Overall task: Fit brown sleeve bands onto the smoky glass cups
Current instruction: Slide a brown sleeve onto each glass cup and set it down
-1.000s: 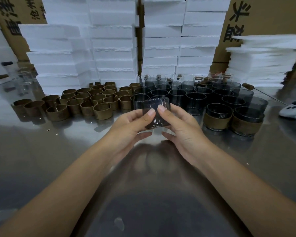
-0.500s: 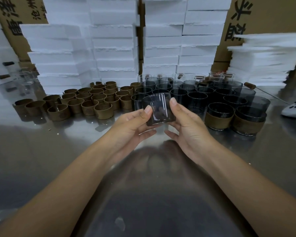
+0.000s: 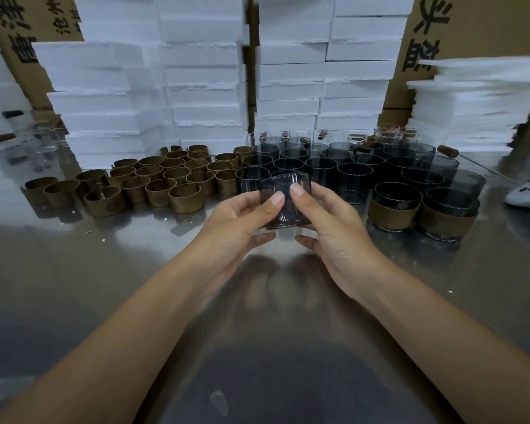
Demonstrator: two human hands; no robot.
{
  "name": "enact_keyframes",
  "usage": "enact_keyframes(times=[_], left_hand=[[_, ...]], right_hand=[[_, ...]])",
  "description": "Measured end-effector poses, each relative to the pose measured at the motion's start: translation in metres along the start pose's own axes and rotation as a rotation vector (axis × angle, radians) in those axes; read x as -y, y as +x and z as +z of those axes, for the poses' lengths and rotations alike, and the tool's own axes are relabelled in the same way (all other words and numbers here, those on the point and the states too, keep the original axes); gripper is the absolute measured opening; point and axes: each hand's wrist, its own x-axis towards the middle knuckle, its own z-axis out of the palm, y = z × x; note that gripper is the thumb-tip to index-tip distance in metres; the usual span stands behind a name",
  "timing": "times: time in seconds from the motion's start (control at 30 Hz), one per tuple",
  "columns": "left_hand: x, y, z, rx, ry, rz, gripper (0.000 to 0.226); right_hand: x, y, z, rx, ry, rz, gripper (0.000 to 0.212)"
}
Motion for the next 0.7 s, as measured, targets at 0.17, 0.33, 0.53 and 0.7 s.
enact_keyframes(times=[0.17, 0.33, 0.53, 0.7], left_hand=[[-0.003, 0.0, -0.002, 0.071, -0.079, 0.015, 0.04], [-0.008, -0.001, -0.001, 0.1, -0.192, 0.023, 0.052], [-0.008, -0.001, 0.001, 0.067, -0.072, 0.04, 0.059], [-0.004, -0.003, 0.002, 0.049, 0.145, 0.089, 0.051]], right_hand=[[0.001, 0.002, -0.007, 0.11, 0.031, -0.021, 0.044], [0.001, 0.008, -0.014, 0.134, 0.179, 0.015, 0.025], [-0.003, 0.009, -0.012, 0.135, 0.153, 0.023, 0.024], [-0.001, 0.009, -0.012, 0.109, 0.273, 0.11, 0.027]])
